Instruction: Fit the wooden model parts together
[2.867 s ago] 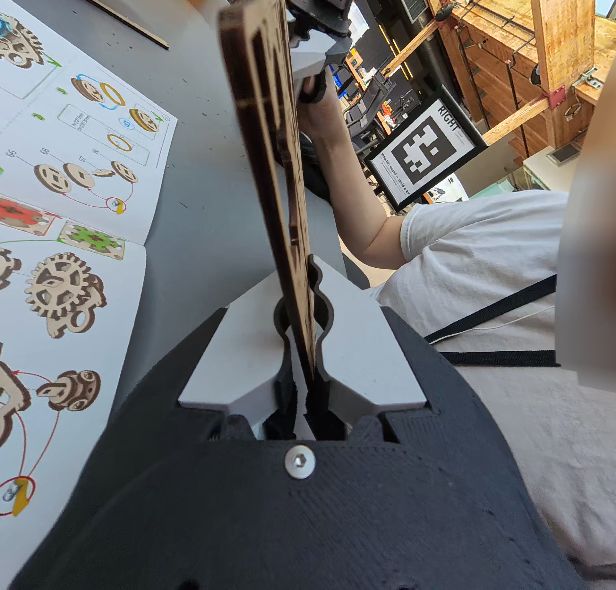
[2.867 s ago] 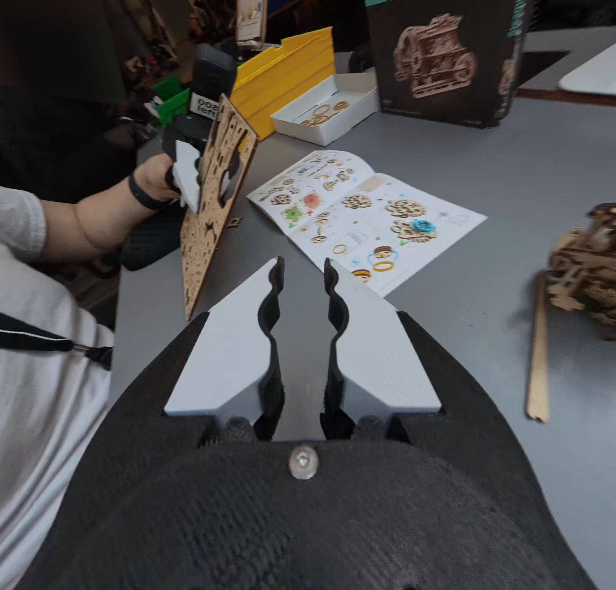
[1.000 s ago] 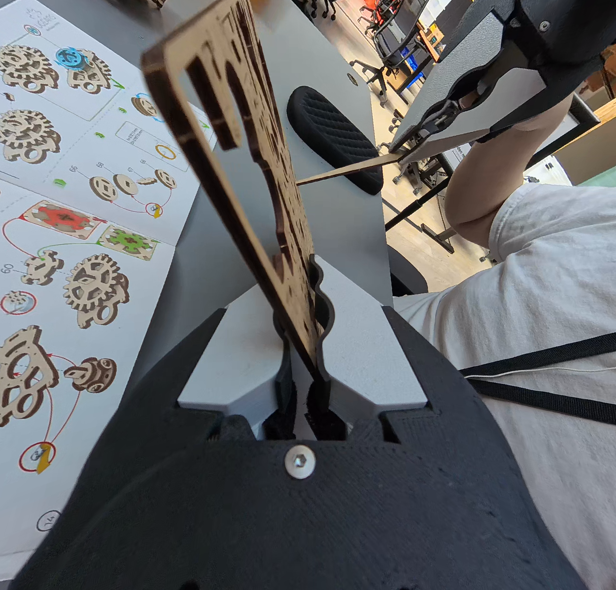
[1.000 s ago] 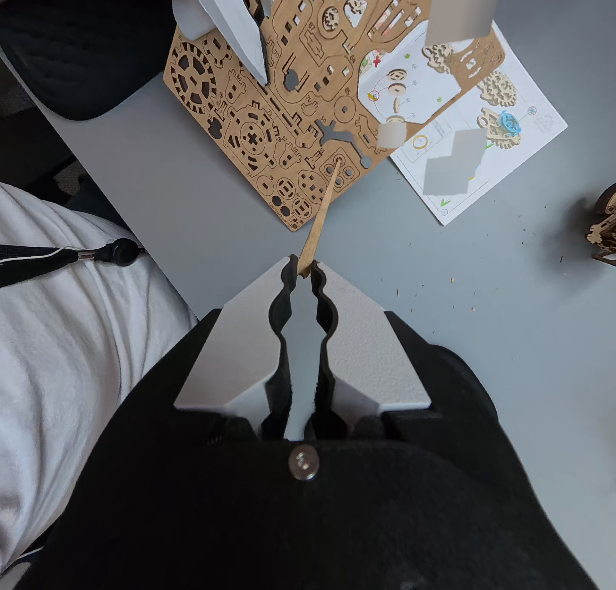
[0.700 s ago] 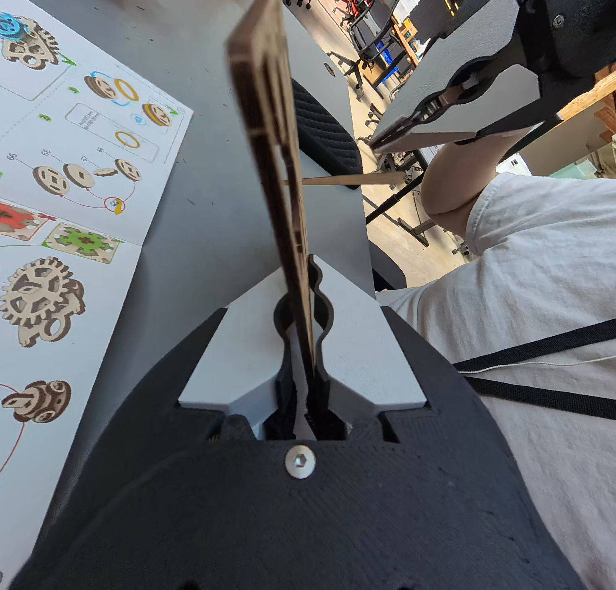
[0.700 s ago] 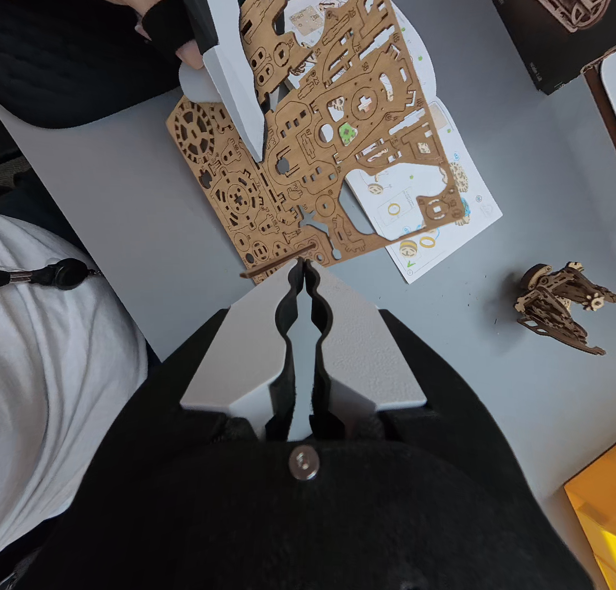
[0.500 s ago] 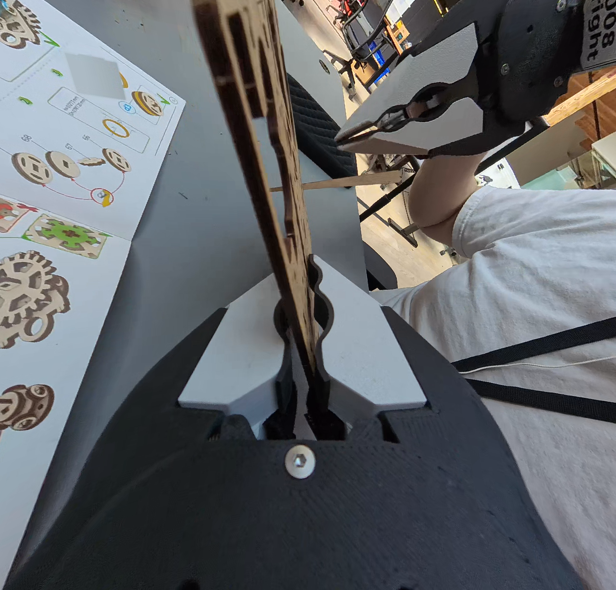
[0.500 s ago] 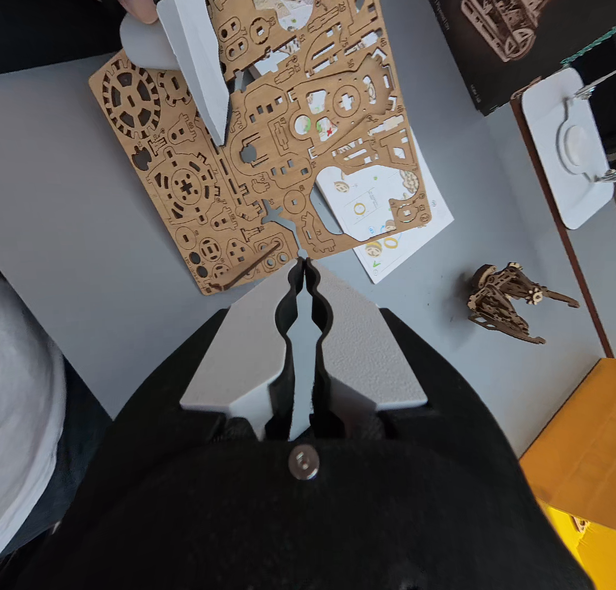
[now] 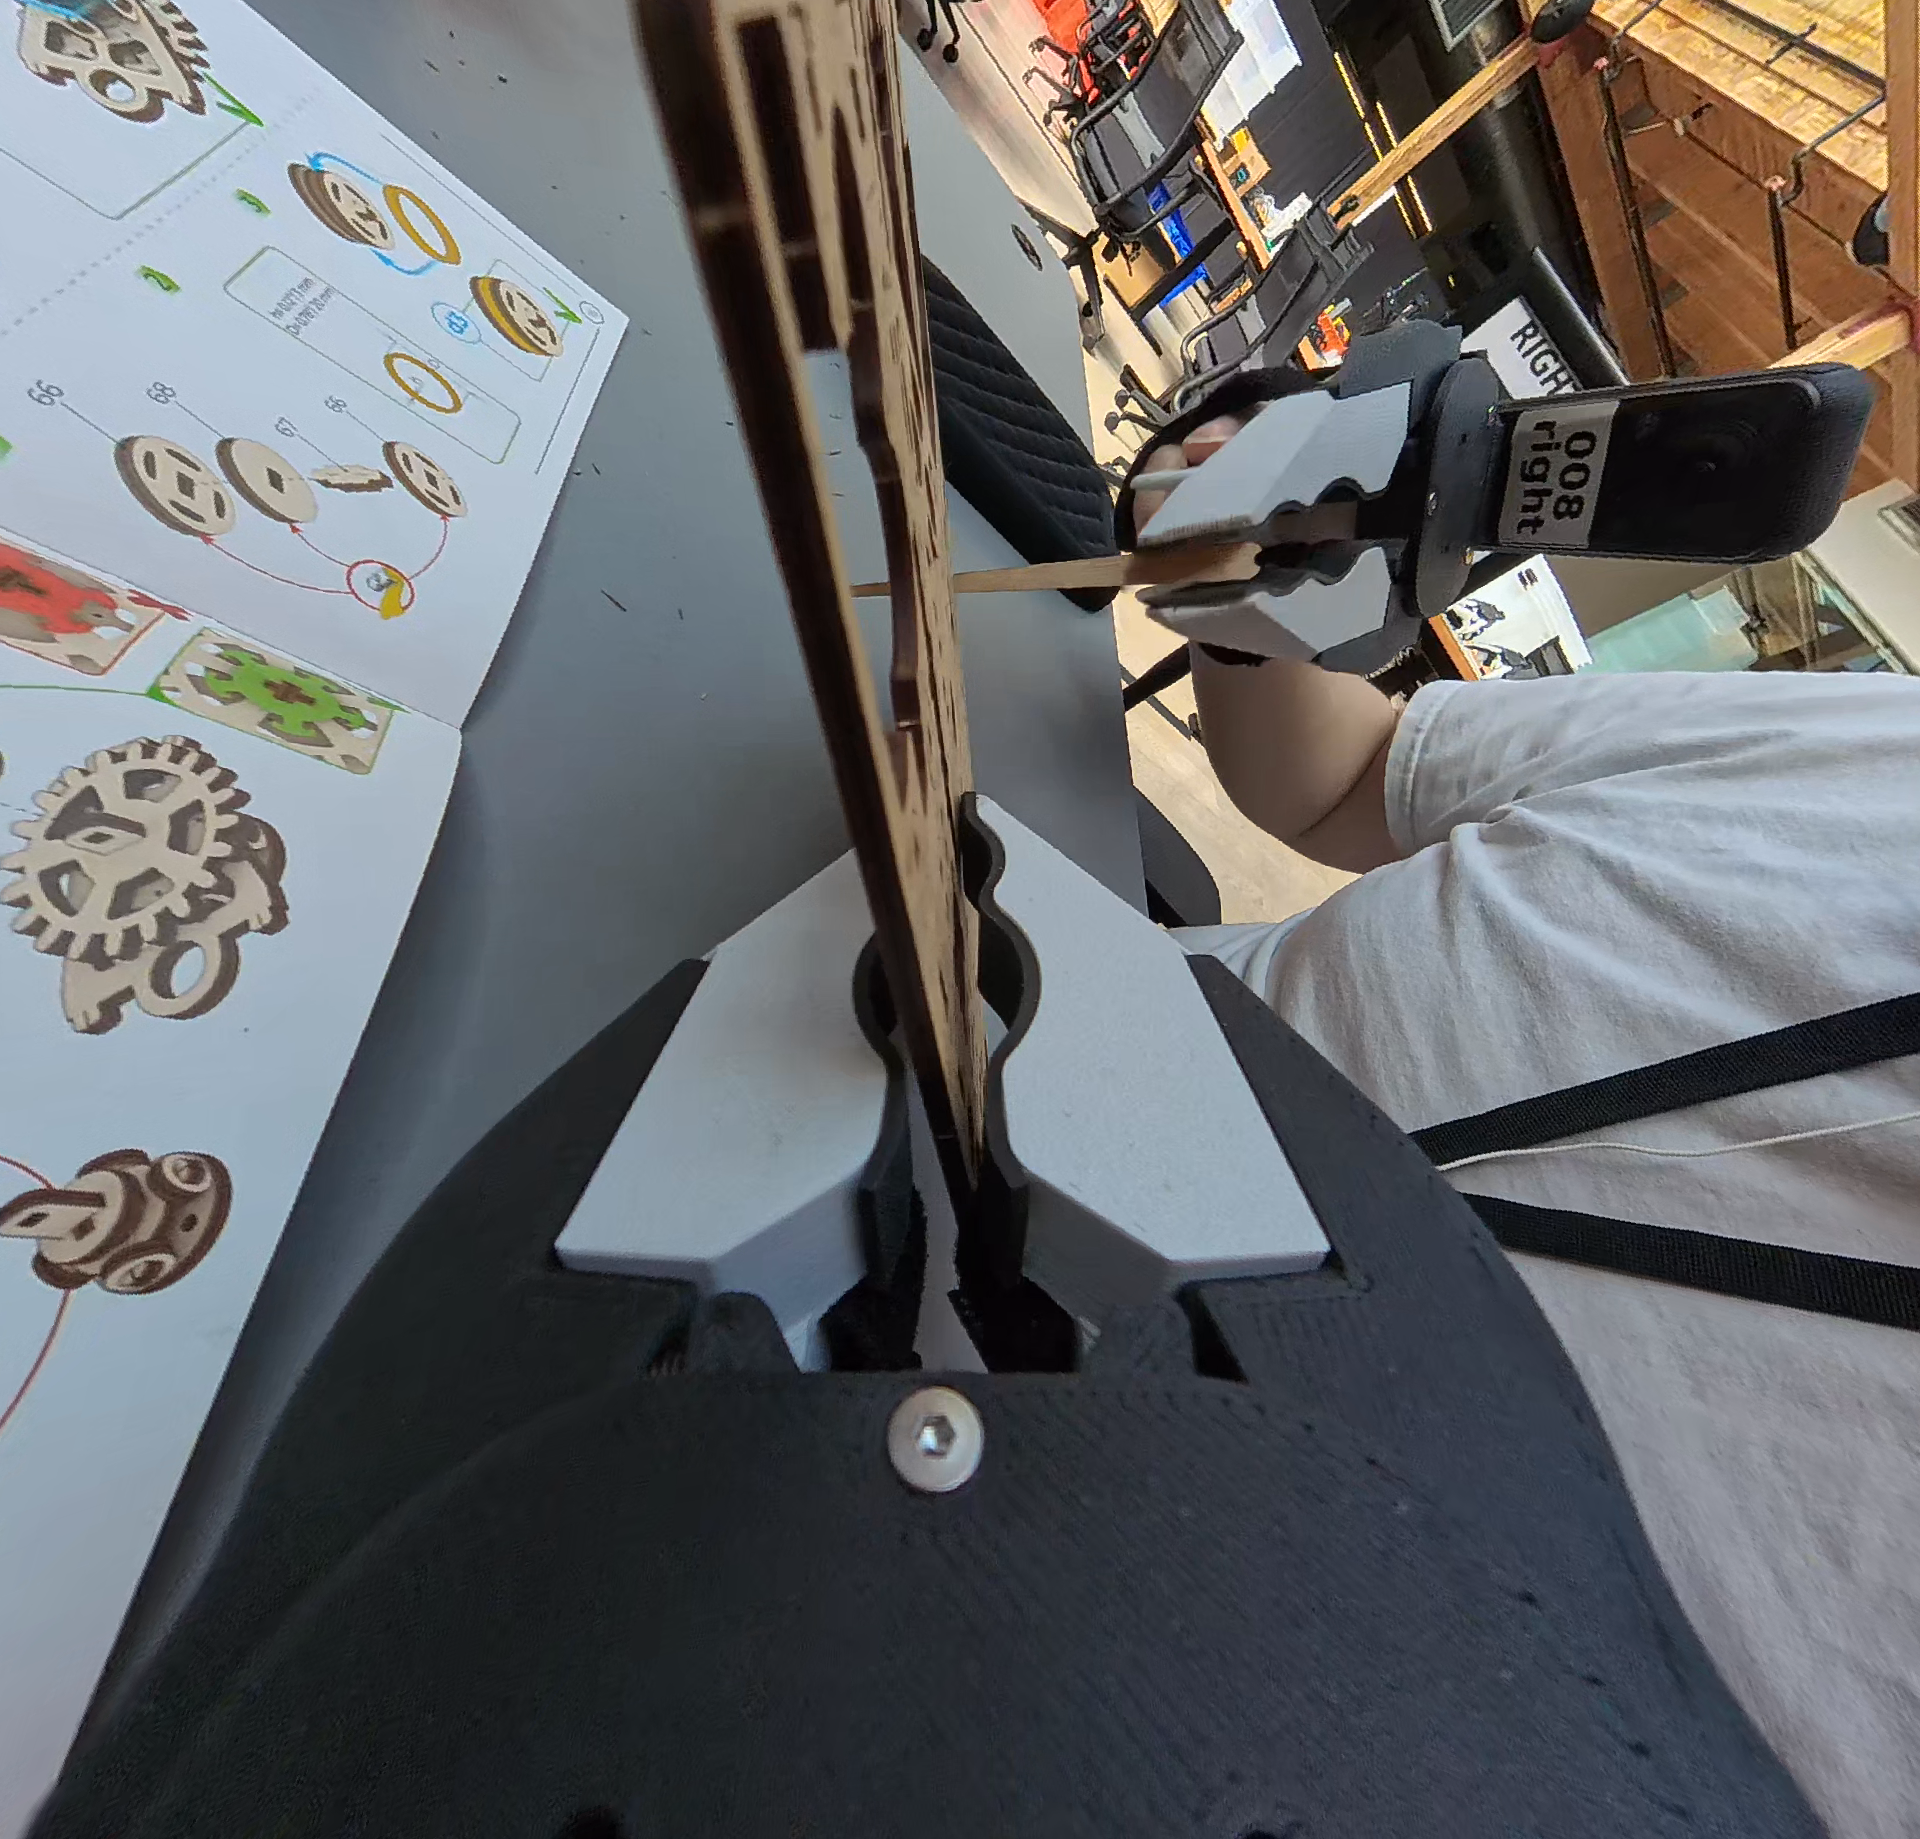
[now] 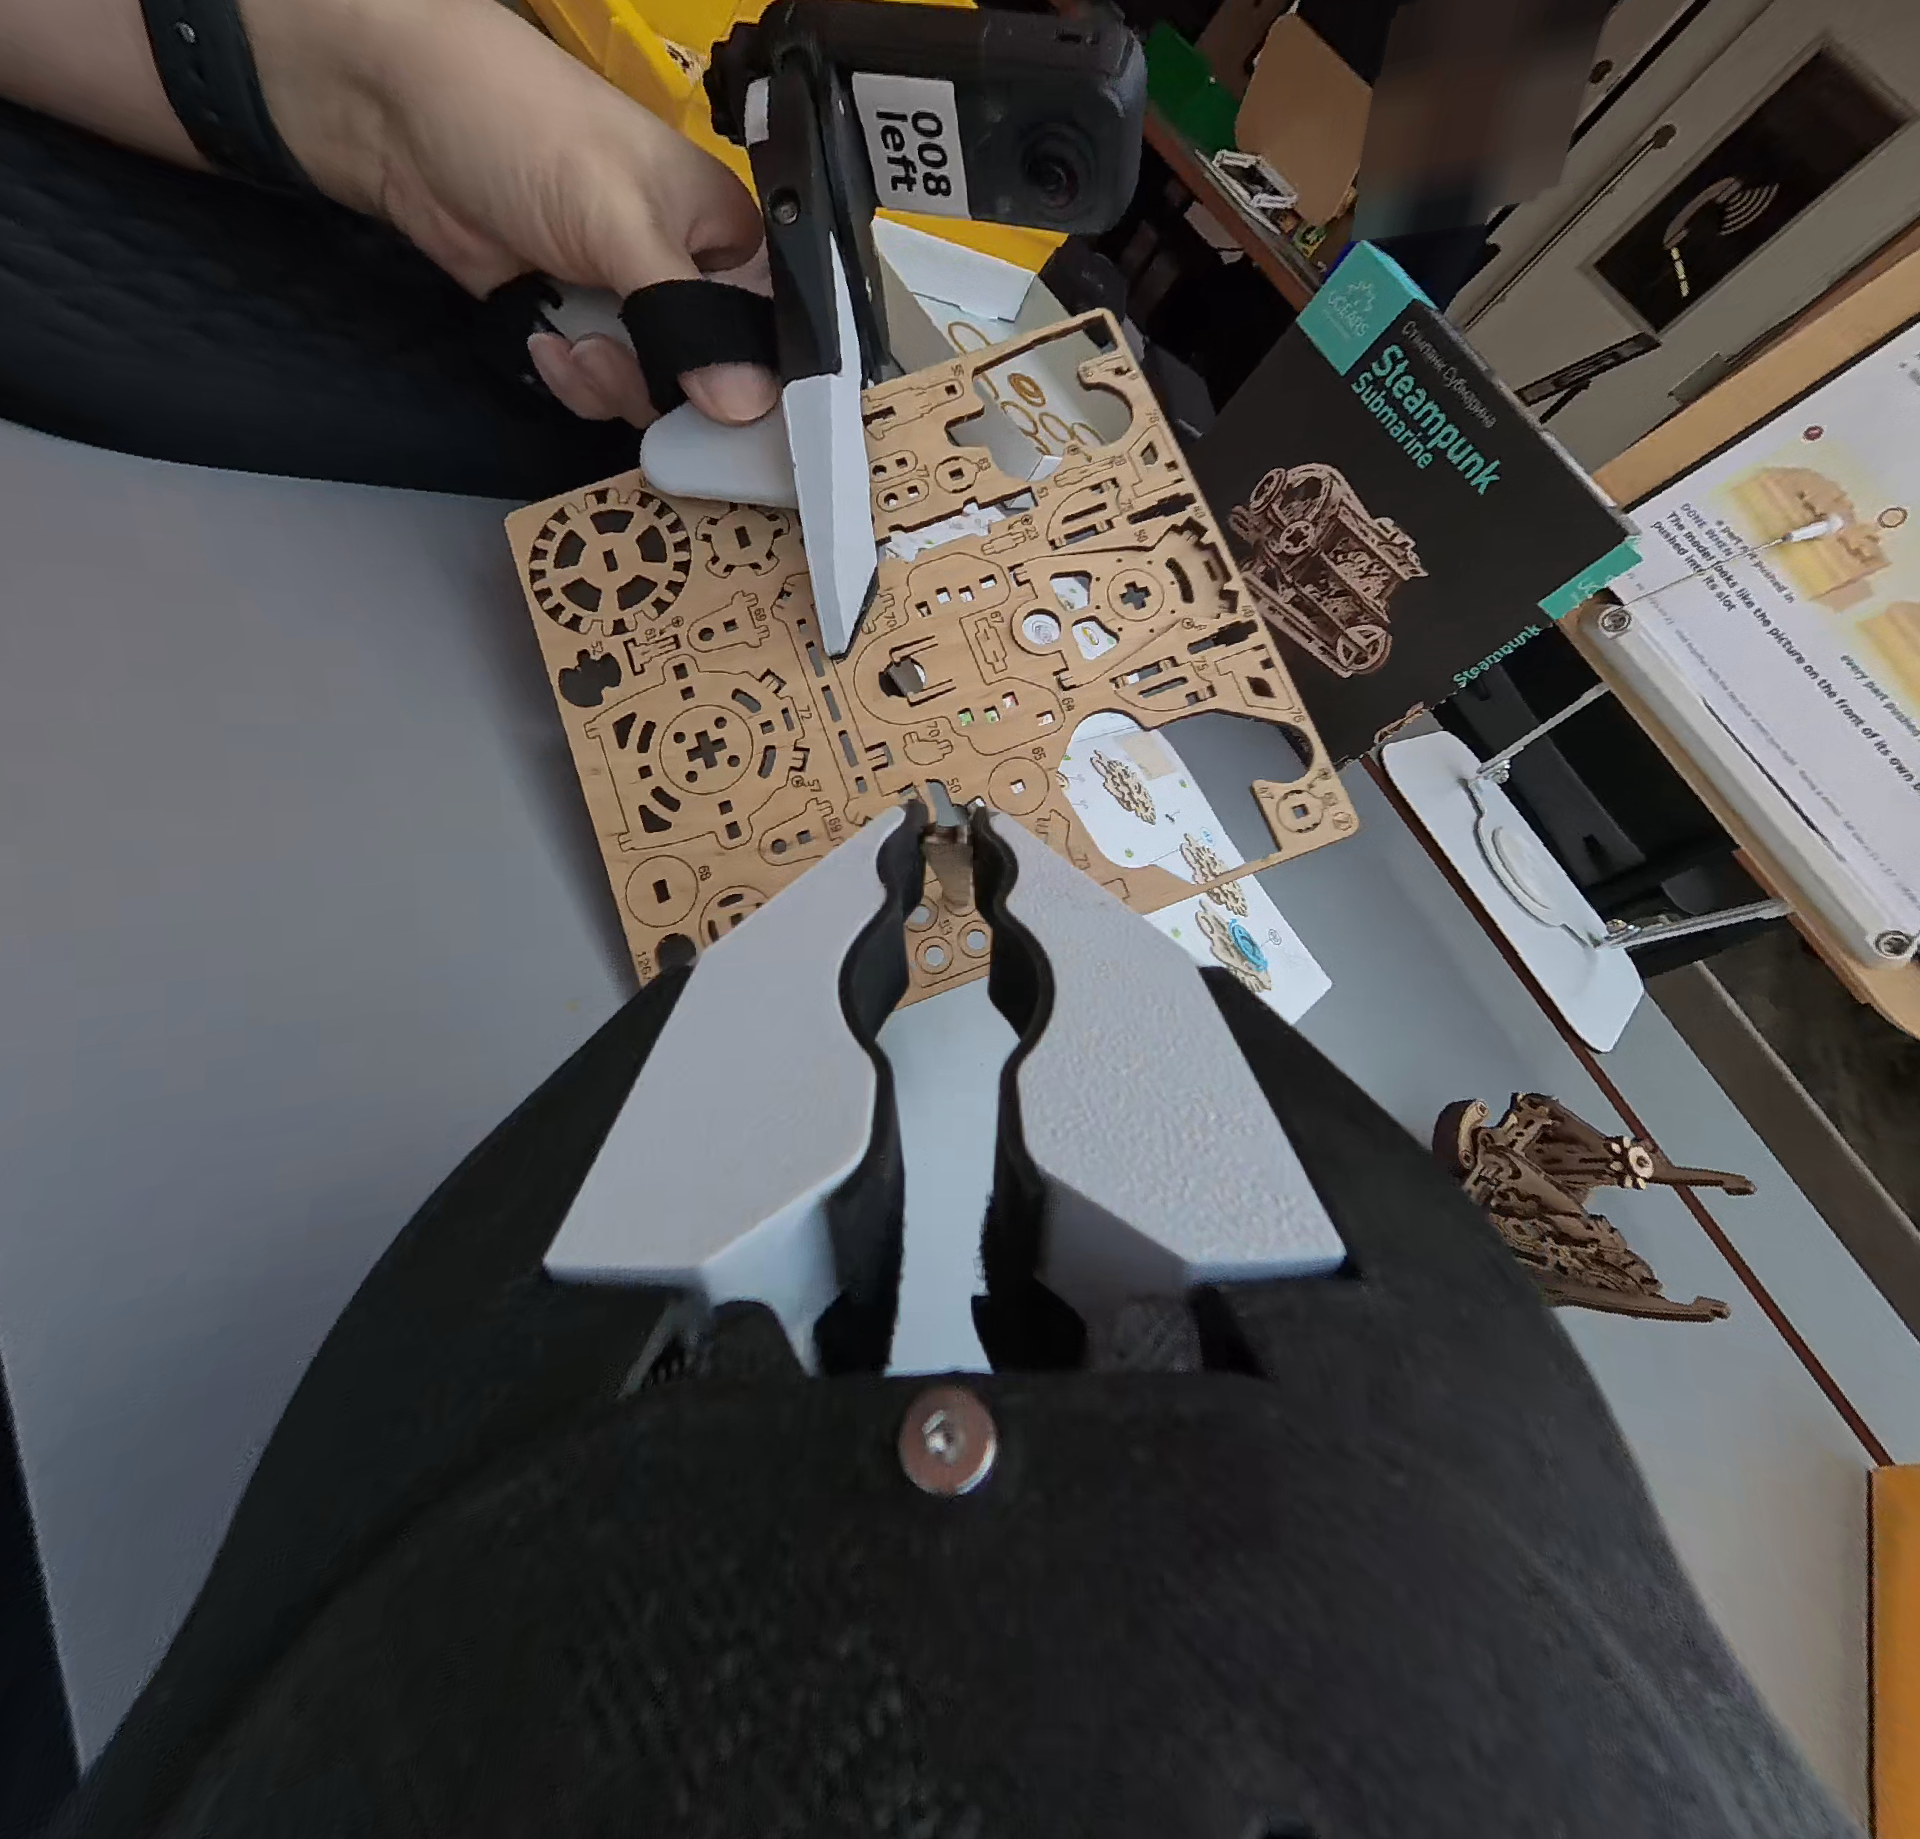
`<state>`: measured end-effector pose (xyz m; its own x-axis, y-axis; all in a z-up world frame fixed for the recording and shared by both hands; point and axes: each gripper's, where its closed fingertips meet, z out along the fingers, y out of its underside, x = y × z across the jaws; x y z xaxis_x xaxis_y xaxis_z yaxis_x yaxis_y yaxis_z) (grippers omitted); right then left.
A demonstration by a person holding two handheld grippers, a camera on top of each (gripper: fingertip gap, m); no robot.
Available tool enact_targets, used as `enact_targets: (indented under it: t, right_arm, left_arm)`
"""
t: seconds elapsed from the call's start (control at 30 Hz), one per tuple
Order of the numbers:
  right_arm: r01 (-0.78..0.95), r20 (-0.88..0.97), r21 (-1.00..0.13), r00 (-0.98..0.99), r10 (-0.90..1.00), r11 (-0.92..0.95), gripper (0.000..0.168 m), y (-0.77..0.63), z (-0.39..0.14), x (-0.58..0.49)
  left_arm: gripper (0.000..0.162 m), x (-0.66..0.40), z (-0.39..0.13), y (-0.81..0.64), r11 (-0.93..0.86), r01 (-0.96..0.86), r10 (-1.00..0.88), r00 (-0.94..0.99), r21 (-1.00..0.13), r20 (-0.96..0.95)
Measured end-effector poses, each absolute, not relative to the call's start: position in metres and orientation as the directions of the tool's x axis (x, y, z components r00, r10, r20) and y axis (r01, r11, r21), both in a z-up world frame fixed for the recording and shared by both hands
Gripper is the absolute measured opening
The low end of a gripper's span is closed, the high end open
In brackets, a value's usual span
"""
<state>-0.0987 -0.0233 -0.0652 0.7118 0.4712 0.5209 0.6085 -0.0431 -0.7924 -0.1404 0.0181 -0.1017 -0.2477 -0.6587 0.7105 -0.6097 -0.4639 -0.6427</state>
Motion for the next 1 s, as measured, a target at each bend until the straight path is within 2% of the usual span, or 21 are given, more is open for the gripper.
enact_targets:
  t: [0.03,0.33,0.57,0.67,0.87,1.0]
  right_arm:
    - [0.599,0.522,-0.8,0.721,0.455,-0.032,0.006,-0.022,-0.061,-0.098]
    - [0.479,0.369,-0.867,0.801,0.471,-0.135,0.006,-0.023,-0.071,-0.084]
    - [0.523,0.412,-0.844,0.774,0.482,-0.119,0.006,-0.018,-0.06,-0.096]
    - [0.534,0.397,-0.829,0.772,0.497,-0.167,0.006,-0.009,-0.062,-0.095]
    - [0.411,0.255,-0.886,0.818,0.515,-0.214,0.006,-0.015,-0.063,-0.079]
    - [0.383,0.249,-0.905,0.83,0.499,-0.186,0.006,-0.023,-0.068,-0.075]
  left_arm:
    - [0.0,-0.14,-0.102,0.018,-0.464,-0.611,-0.657,-0.248,-0.641,0.712]
    - [0.001,-0.142,-0.103,0.016,-0.444,-0.621,-0.662,-0.258,-0.646,0.703]
    - [0.0,-0.142,-0.103,0.012,-0.423,-0.631,-0.664,-0.273,-0.651,0.696]
    - [0.002,-0.142,-0.104,0.011,-0.394,-0.633,-0.693,-0.272,-0.666,0.668]
    - [0.001,-0.143,-0.102,0.013,-0.398,-0.627,-0.692,-0.274,-0.67,0.668]
    - [0.001,-0.143,-0.103,0.014,-0.404,-0.626,-0.692,-0.268,-0.667,0.67]
